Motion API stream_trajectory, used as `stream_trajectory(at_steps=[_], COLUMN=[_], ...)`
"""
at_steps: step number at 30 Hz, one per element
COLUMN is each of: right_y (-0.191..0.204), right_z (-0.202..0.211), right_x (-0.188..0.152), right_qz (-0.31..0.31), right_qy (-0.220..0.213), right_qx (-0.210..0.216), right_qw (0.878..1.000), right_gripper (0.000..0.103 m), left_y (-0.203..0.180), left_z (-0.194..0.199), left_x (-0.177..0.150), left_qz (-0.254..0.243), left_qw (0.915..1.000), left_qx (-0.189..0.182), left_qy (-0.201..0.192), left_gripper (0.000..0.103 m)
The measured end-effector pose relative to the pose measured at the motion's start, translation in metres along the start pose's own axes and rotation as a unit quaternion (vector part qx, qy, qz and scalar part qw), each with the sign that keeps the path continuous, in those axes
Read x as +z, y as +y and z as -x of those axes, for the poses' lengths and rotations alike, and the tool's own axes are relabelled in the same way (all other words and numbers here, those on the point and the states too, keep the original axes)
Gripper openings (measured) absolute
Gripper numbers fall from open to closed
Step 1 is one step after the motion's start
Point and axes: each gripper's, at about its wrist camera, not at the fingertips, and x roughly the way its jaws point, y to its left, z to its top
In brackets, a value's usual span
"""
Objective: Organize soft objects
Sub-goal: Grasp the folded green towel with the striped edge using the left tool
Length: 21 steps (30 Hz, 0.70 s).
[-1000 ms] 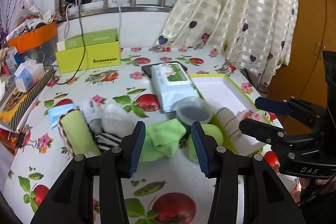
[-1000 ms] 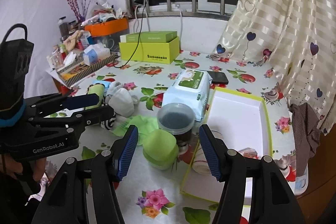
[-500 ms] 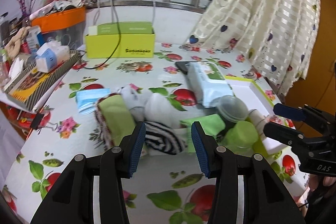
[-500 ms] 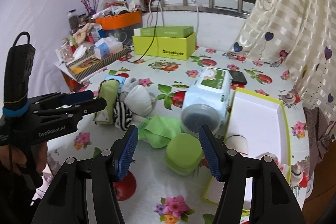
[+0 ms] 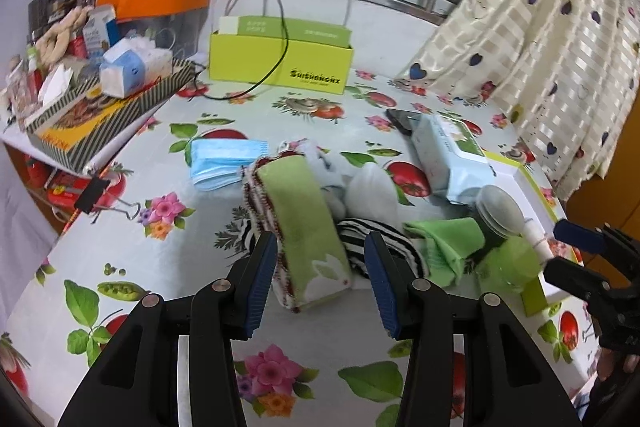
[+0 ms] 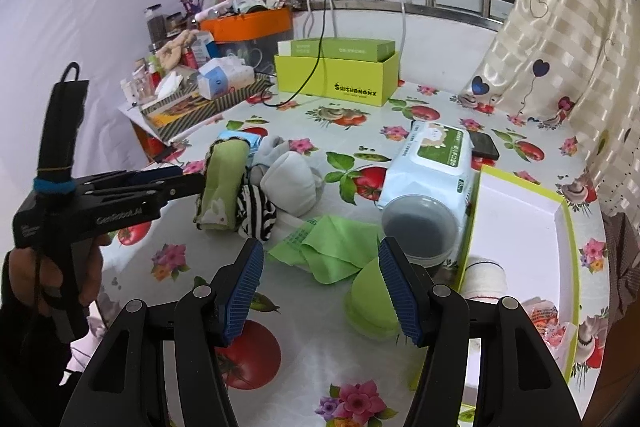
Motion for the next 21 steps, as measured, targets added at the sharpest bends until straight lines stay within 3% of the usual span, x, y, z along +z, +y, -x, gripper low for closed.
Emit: stream_trajectory(at_steps=[11, 18, 21], right_y=[0.005, 0.008, 0.009], right_z=[-0.016, -0.025, -0.029], right_x=[0.004, 0.007, 0.008], right_qz=[0.01, 0.011, 0.012], right_qy=[0.014, 0.023, 0.025], right_qx=[0.009, 0.01, 0.011], right_qw=[1.0, 1.0, 1.0], right_gripper=[0.06, 0.06, 0.06], left_y=[0.03, 0.025, 0.023], left_z=[-0.023, -0.033, -0.042], left_x=[0.003, 0.002, 0.004], left_qz=[0.043, 0.049, 0.047], left_qw=[0.9989, 0.9983, 0.9981], left_qx=[0.011, -0.025, -0.028], left_qy=[0.015, 0.02, 0.028], left_gripper=[0.047, 0.048, 0.055])
